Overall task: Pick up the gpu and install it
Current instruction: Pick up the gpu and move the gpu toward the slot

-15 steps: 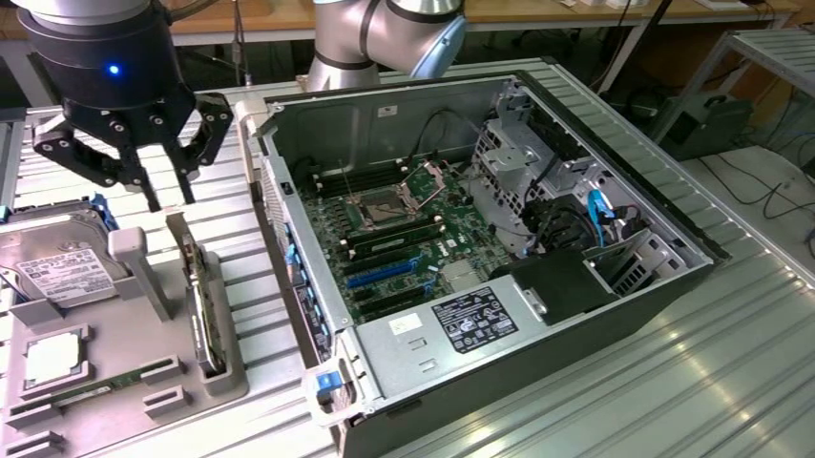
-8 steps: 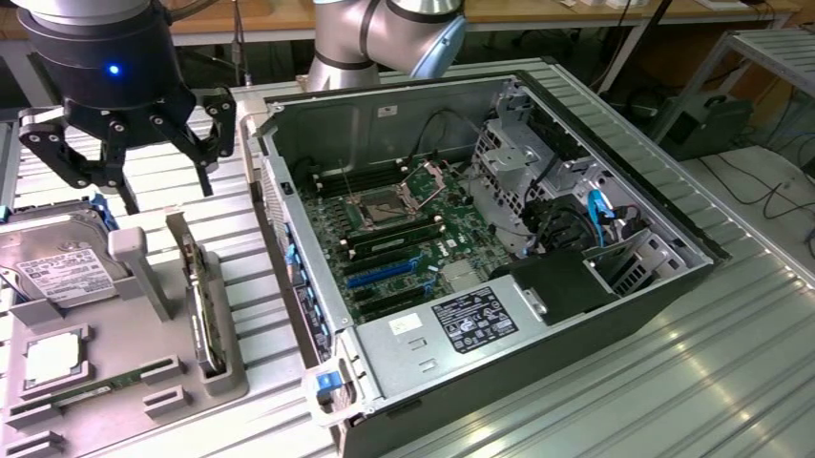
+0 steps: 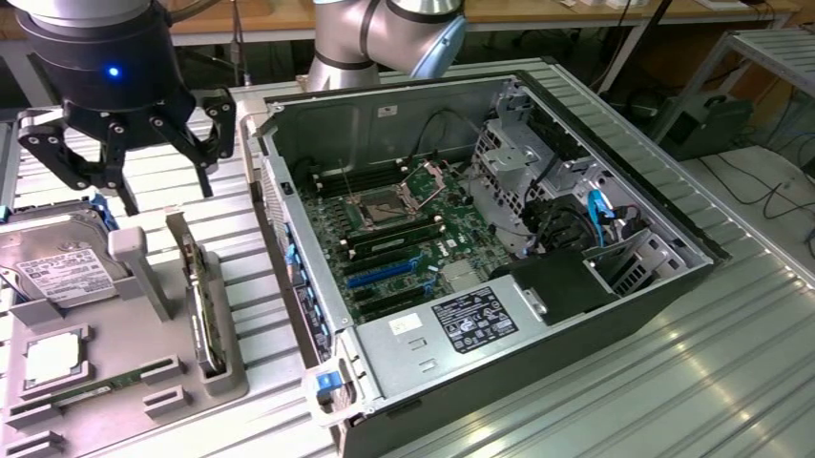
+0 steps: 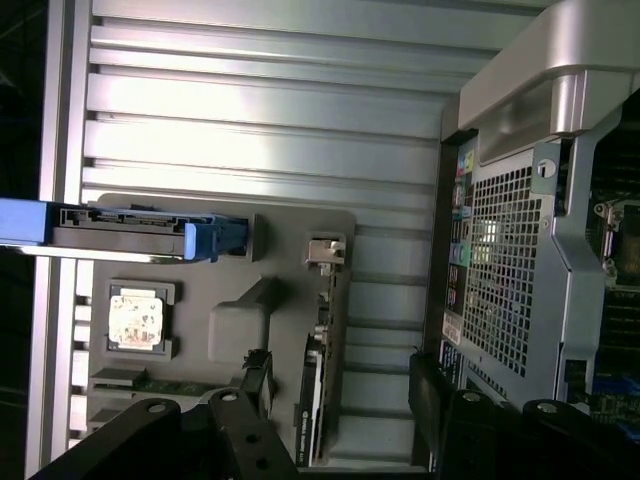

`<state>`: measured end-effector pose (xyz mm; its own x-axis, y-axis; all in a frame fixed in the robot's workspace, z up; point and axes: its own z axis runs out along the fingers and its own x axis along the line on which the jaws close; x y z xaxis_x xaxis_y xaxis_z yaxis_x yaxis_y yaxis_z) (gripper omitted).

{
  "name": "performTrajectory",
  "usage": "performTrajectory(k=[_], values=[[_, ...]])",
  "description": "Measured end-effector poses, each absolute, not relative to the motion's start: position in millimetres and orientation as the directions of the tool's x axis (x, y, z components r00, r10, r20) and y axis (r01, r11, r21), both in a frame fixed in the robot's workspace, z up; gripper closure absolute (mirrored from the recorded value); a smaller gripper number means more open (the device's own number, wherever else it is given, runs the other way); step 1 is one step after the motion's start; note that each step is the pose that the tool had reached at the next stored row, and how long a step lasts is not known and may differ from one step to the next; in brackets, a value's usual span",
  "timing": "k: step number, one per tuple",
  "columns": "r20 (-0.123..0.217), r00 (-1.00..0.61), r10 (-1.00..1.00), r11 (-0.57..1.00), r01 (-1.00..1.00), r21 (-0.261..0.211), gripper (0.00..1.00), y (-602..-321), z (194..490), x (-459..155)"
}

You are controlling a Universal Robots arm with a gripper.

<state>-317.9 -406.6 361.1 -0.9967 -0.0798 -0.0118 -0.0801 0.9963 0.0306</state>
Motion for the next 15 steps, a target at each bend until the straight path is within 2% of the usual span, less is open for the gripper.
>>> performTrajectory(k=[15], values=[[-0.012,-0.997,-0.08,0.996,-0.08,0.034,0.34,-418,361,-318]])
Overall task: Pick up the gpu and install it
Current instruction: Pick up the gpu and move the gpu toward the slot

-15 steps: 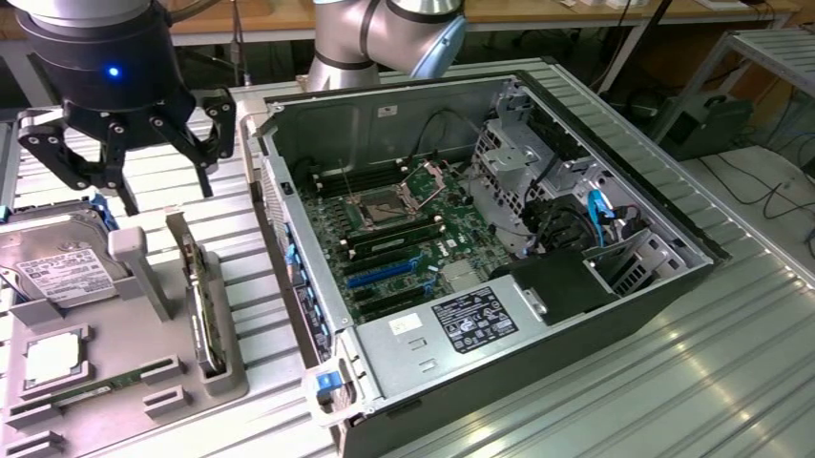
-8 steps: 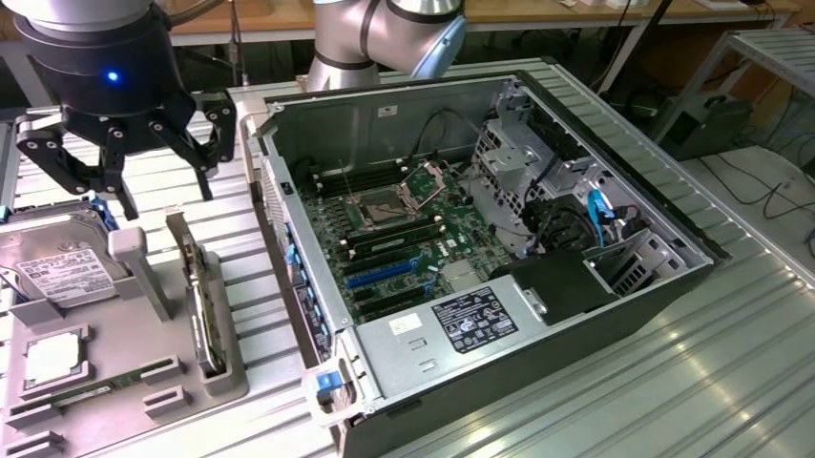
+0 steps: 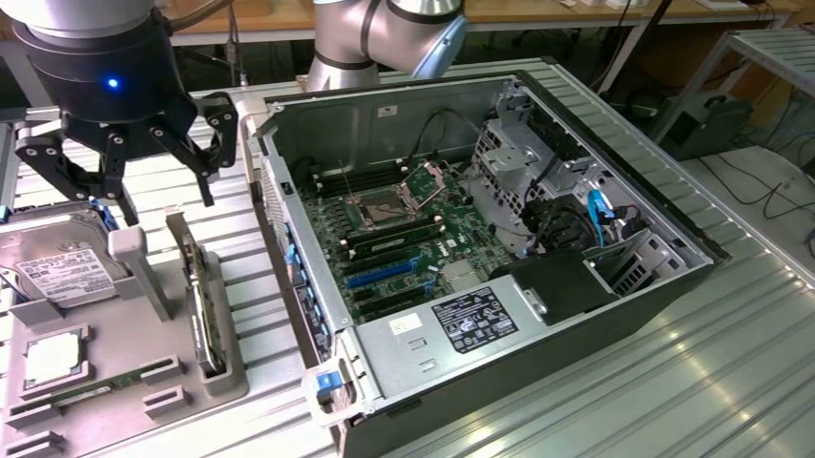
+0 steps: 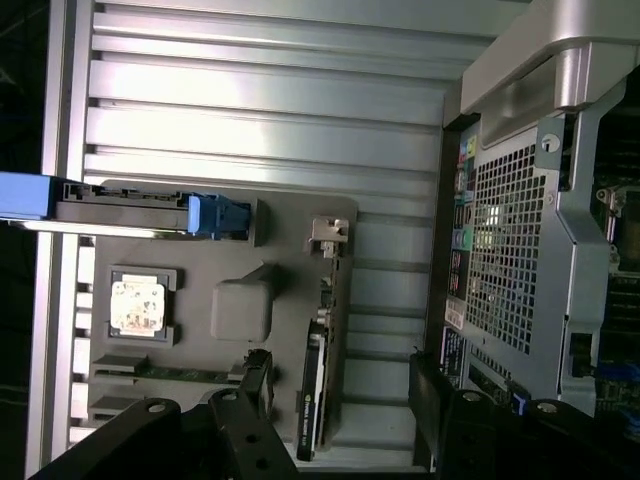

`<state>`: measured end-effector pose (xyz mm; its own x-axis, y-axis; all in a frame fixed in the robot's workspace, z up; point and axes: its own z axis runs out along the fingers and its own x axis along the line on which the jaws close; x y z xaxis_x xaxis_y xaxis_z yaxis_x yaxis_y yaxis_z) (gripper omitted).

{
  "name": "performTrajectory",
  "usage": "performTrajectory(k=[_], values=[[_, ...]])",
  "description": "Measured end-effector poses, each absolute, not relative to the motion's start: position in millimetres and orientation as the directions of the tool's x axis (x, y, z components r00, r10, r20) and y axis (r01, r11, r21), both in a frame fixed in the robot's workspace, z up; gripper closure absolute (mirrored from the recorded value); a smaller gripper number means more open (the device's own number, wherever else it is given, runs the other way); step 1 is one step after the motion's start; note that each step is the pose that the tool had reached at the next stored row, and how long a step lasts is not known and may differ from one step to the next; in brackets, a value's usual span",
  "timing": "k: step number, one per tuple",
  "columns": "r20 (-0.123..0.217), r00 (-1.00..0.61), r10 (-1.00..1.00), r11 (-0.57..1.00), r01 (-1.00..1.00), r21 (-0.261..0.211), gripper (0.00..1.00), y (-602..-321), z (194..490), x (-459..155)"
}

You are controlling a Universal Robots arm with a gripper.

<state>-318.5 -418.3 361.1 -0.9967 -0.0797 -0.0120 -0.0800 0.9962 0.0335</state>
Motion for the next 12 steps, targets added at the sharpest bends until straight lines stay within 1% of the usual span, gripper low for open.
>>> performTrajectory(k=[12], values=[[-0.012,-0.997,-0.08,0.996,-0.08,0.034,0.34,-422.8,361.1,-318.5]])
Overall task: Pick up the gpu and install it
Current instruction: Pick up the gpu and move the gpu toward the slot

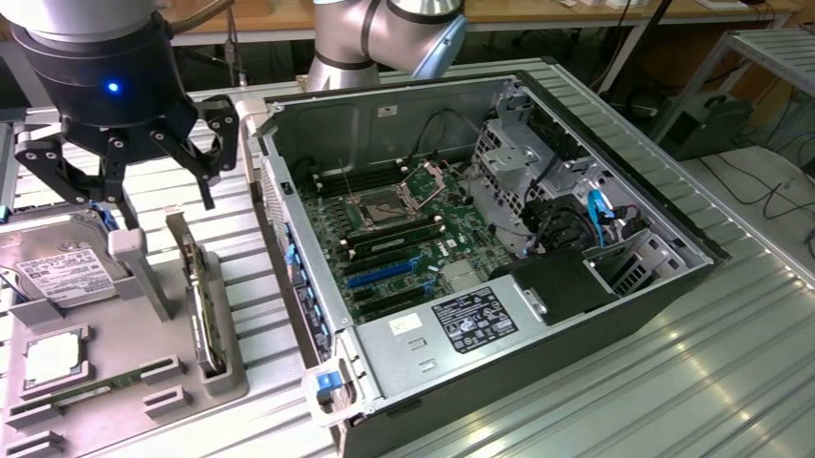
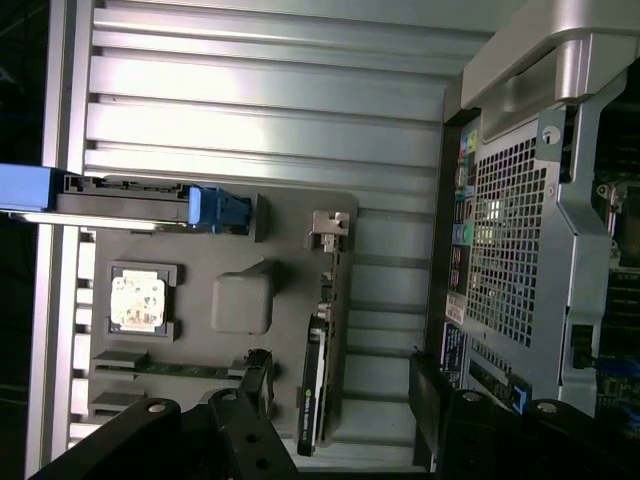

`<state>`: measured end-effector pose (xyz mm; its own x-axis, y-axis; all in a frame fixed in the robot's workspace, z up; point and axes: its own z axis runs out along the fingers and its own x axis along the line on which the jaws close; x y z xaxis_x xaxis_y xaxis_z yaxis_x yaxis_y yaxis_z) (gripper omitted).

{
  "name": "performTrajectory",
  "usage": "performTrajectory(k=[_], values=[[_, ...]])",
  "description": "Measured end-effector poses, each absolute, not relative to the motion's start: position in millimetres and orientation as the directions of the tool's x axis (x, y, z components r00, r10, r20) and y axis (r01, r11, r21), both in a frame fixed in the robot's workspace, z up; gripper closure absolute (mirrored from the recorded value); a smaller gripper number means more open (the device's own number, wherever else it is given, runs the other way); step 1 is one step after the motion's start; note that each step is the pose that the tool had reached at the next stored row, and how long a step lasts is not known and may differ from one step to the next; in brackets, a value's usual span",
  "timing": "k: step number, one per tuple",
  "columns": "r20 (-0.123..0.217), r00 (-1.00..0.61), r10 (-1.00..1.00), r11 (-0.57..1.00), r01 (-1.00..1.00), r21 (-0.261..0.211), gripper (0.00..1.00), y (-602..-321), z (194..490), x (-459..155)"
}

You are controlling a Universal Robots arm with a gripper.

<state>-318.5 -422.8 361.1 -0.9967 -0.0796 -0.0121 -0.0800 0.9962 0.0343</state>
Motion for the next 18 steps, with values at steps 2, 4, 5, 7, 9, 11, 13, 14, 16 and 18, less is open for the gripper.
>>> performTrajectory(k=[2,4,5,7,9,11,13,14,16,18], values=[[-0.012,-0.997,-0.08,0.996,-0.08,0.034,0.34,-424.0,361.1,-318.5],[-0.012,-0.997,-0.08,0.996,-0.08,0.035,0.34,-425.3,361.1,-318.5],[-0.012,-0.997,-0.08,0.996,-0.08,0.035,0.34,-425.9,361.1,-318.5],[-0.012,-0.997,-0.08,0.996,-0.08,0.035,0.34,-426.9,361.1,-318.5],[-0.012,-0.997,-0.08,0.996,-0.08,0.035,0.34,-428.0,361.1,-318.5],[-0.012,-0.997,-0.08,0.996,-0.08,0.036,0.34,-428.9,361.1,-318.5],[-0.012,-0.997,-0.08,0.996,-0.08,0.036,0.34,-429.7,361.0,-318.5],[-0.012,-0.997,-0.08,0.996,-0.08,0.036,0.34,-430.1,361.0,-318.5],[-0.012,-0.997,-0.08,0.996,-0.08,0.036,0.34,-431.1,360.9,-318.5],[-0.012,-0.997,-0.08,0.996,-0.08,0.036,0.34,-432.2,360.8,-318.5]])
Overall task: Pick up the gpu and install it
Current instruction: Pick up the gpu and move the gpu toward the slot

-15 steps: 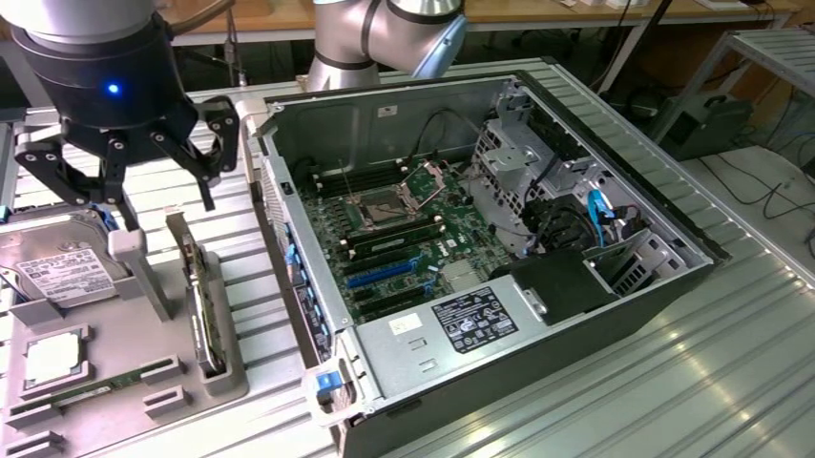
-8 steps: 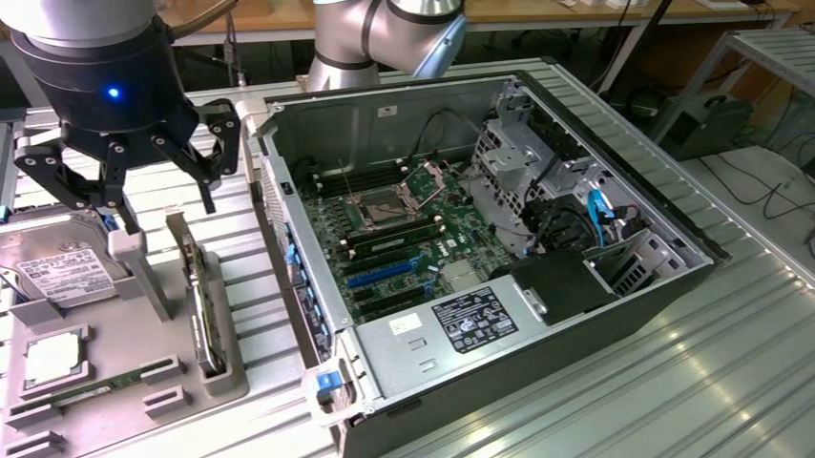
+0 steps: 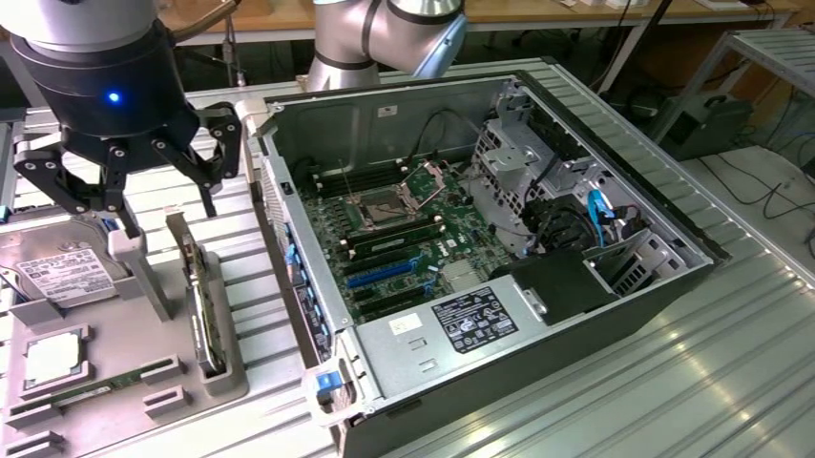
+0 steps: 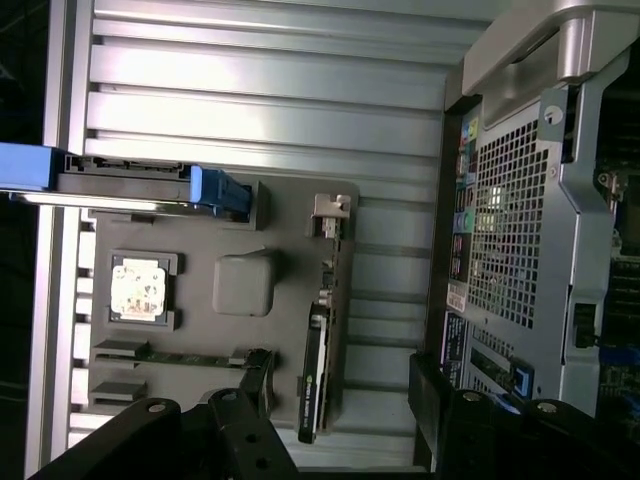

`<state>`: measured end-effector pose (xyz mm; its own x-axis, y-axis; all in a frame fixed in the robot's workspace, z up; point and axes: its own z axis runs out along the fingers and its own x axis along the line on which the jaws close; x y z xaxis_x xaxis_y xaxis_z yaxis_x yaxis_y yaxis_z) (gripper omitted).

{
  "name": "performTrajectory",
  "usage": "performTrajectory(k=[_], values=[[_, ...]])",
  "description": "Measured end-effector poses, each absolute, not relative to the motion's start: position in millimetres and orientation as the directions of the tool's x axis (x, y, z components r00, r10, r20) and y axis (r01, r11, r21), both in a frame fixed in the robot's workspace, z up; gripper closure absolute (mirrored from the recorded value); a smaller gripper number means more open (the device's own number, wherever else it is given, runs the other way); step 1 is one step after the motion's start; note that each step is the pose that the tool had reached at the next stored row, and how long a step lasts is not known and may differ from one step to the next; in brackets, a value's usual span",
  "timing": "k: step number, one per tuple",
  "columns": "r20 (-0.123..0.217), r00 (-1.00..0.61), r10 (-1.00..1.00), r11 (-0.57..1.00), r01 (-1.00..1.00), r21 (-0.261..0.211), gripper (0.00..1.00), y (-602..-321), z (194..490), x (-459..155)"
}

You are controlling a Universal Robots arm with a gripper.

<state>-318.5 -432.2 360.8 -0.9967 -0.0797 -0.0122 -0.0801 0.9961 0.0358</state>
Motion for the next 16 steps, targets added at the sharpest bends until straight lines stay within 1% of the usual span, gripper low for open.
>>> performTrajectory(k=[16], values=[[-0.012,-0.997,-0.08,0.996,-0.08,0.036,0.34,-438.2,358.2,-322.2]])
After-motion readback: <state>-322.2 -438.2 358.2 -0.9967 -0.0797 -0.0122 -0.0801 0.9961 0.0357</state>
